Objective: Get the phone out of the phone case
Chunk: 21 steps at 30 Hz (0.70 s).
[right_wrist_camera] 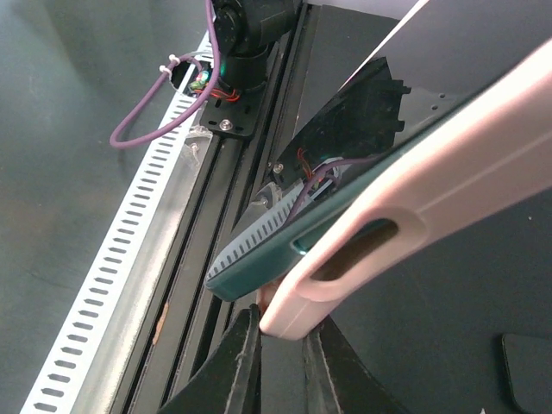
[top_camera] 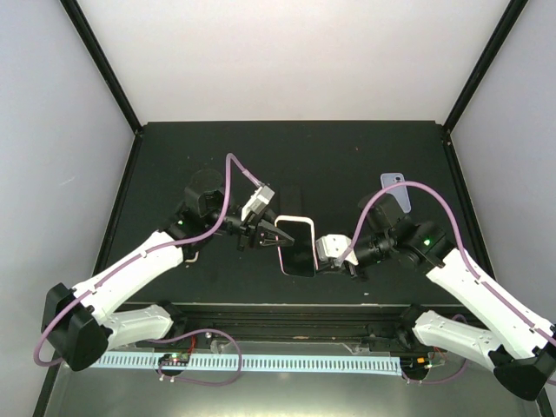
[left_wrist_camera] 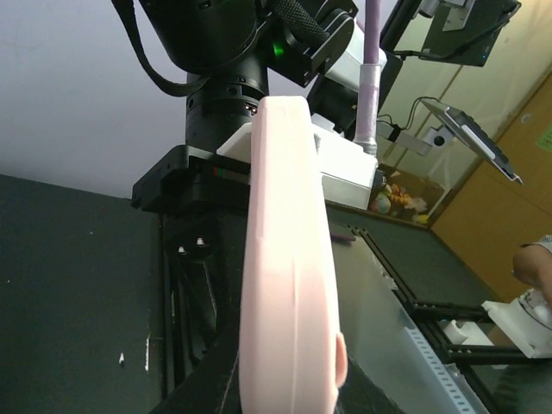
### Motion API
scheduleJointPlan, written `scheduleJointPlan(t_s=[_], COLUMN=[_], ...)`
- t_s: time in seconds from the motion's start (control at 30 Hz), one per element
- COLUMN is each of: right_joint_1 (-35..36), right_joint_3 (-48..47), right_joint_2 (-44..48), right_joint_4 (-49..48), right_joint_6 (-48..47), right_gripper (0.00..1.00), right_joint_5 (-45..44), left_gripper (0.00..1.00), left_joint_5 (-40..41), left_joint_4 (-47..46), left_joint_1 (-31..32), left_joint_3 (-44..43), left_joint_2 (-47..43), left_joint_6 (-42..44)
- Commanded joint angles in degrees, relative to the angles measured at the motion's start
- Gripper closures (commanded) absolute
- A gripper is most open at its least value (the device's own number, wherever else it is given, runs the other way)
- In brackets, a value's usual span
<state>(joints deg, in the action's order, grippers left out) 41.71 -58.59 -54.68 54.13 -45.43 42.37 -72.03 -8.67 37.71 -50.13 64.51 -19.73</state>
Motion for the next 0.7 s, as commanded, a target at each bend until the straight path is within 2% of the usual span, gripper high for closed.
scheduleJointPlan(t_s=[0.0,0.07,0.17,0.23,0.37,0.5,0.67], right_joint_1=[-0.7,-0.8,-1.3,-1.9,-2.3,-2.7,-3.0], right_joint_3=[0.0,0.7,1.3,1.4,1.7,2.7,2.9], right_joint_2=[0.7,1.3,1.6,1.5,1.2,1.1,0.6], right_joint_4=[-10.1,-12.8,-17.1,-20.1,-23.4,-26.6,-29.0], right_joint_6=[2.3,4.9,9.9,13.5,17.1,20.2,22.8], right_gripper=[0.90,0.93,0.93,0.87,0.82,0.71,0.69], right_joint_5=[-7.6,-8.8,-11.1,-12.8,-16.3,-20.6,-25.3], left_gripper=[0.98,0.98,0.98,0.98,0.98,0.98,0.98], left_joint_5=[-9.8,-9.7,-9.5,-9.4,-9.4,-9.4,-9.4], left_joint_4=[0.9,1.1,1.9,2.4,2.7,3.0,3.2], left_joint_1=[2.5,2.5,2.5,2.5,2.5,2.5,2.5], left_joint_3=[-2.7,-2.8,-3.0,-3.2,-3.2,-3.1,-3.1], left_joint_2=[-1.3,-1.4,-1.6,-1.8,-2.2,-2.8,-2.9], left_joint_6=[-1.3,-1.0,-0.3,0.3,0.8,1.4,1.5])
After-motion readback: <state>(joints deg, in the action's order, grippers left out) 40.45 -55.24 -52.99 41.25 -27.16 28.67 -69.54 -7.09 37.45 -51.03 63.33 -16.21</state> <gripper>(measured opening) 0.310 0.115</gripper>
